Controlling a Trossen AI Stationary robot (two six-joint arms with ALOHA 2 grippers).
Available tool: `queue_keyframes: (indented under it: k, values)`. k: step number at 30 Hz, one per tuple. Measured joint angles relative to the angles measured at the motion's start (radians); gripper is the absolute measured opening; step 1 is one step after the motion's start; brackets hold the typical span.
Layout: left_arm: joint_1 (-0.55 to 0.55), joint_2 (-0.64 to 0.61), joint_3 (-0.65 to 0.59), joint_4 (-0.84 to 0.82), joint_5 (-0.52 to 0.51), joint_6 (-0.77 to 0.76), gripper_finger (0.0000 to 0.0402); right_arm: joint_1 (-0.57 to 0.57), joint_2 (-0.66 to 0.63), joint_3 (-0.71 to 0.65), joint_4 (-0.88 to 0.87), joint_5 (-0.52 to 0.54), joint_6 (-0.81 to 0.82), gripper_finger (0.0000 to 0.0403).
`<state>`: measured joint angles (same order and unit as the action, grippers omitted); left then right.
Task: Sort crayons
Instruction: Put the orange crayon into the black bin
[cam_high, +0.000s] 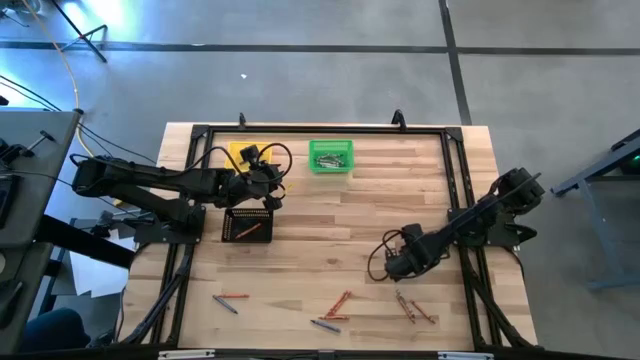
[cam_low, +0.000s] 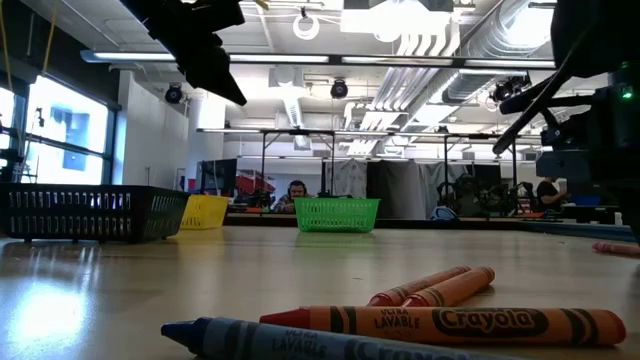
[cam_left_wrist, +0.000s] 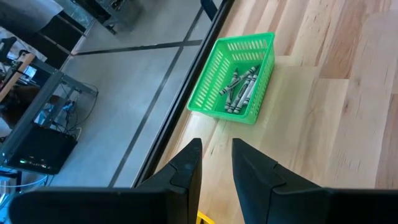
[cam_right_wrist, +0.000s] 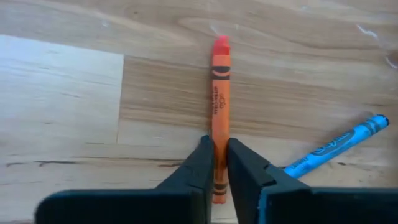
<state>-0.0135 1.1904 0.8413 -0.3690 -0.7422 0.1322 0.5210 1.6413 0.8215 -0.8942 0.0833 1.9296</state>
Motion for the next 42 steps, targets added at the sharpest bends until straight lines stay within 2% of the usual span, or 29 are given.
queue_keyframes:
  k: [3,8,12,15,18,22,24,33,40,42]
  values:
    - [0.0,0.0,0.0,0.0,0.0,-0.001,0.0074,-0.012,0.0,0.0,-0.003,0.003,-0.039,0.0007]
    - [0.0,0.0,0.0,-0.003,0.0,-0.035,0.0074,-0.023,-0.01,0.0,-0.007,0.007,-0.1,0.0005]
    - [0.0,0.0,0.0,-0.032,0.0,-0.092,0.0074,-0.026,-0.068,0.0,-0.024,0.102,-0.111,0.0003]
    - [0.0,0.0,-0.001,-0.06,0.0,-0.149,0.0074,-0.024,-0.145,0.001,-0.043,0.21,-0.118,0.0001]
    - [0.0,0.0,-0.001,-0.073,0.024,-0.197,0.0074,-0.024,-0.237,0.001,-0.04,0.384,-0.133,0.0002]
    - [-0.005,0.0,-0.001,-0.07,0.146,-0.219,0.0074,-0.024,-0.327,0.001,-0.018,0.637,-0.211,0.0002]
    - [-0.017,0.0,-0.001,-0.069,0.204,-0.237,0.0074,-0.03,-0.354,0.002,-0.016,0.7,-0.259,0.0002]
    - [-0.105,0.0,-0.001,-0.077,0.216,-0.339,0.0074,-0.092,-0.376,0.002,-0.036,0.642,-0.39,0.0001]
    - [-0.168,0.0,-0.001,-0.082,0.216,-0.365,0.0074,-0.119,-0.376,0.002,-0.036,0.673,-0.477,0.0]
    - [-0.178,0.0,-0.001,-0.082,0.216,-0.365,0.0074,-0.122,-0.376,0.002,-0.036,0.722,-0.481,0.0]
